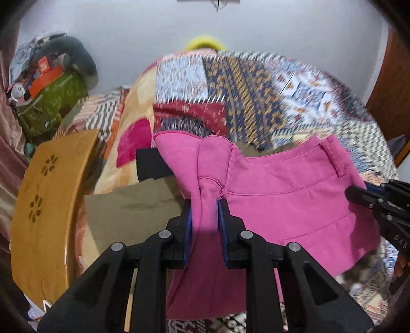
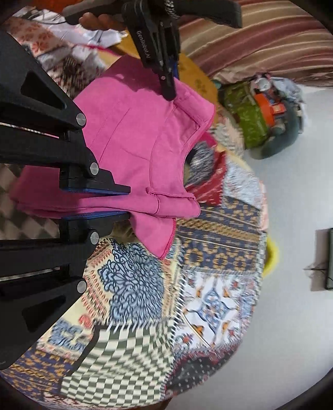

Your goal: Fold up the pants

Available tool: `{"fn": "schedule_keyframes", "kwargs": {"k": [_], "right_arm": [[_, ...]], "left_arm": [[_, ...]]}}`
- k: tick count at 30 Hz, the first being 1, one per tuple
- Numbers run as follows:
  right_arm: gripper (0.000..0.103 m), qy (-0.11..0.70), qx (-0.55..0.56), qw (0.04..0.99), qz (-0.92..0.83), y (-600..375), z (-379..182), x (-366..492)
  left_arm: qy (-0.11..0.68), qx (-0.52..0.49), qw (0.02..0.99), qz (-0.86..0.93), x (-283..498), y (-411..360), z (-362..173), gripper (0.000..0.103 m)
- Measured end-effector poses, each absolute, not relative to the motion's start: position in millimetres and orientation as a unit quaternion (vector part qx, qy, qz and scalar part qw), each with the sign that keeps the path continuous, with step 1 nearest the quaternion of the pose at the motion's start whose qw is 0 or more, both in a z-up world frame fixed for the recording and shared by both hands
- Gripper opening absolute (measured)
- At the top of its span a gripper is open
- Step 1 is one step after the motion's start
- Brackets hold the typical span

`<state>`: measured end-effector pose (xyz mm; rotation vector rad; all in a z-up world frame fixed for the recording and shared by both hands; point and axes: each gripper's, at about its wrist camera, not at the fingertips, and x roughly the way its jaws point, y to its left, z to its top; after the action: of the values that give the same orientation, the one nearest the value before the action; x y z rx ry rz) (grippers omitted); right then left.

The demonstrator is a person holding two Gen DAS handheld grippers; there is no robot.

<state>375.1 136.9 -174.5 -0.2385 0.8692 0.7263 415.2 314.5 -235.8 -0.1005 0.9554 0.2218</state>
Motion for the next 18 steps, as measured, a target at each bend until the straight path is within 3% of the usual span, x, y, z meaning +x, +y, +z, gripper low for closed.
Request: {"fn": "schedule_keyframes", "kwargs": {"k": [3, 8, 12, 18], "right_arm": [[0.011, 0.421, -0.123, 0.832, 0.34, 143, -186, 382], [0.016, 0.432, -0.142, 0.829, 0.326, 146, -197, 380], [0.026, 0.452, -0.13, 0.824, 0.316, 128, -195, 379], [0.028, 0.463, -0.1, 0.826, 0.304, 97, -182, 363]], "left_arm": [[0.48, -0.047, 0.868, 0.119, 421, 322, -258, 0.024], [0.479, -0.05, 0.866, 0.134, 407, 331, -270, 0.041], [0.483, -0.032, 0.862, 0.151, 389, 340, -266, 0.041], [0.51, -0.032, 0.839, 0.184, 360, 363, -268, 0.041]]}}
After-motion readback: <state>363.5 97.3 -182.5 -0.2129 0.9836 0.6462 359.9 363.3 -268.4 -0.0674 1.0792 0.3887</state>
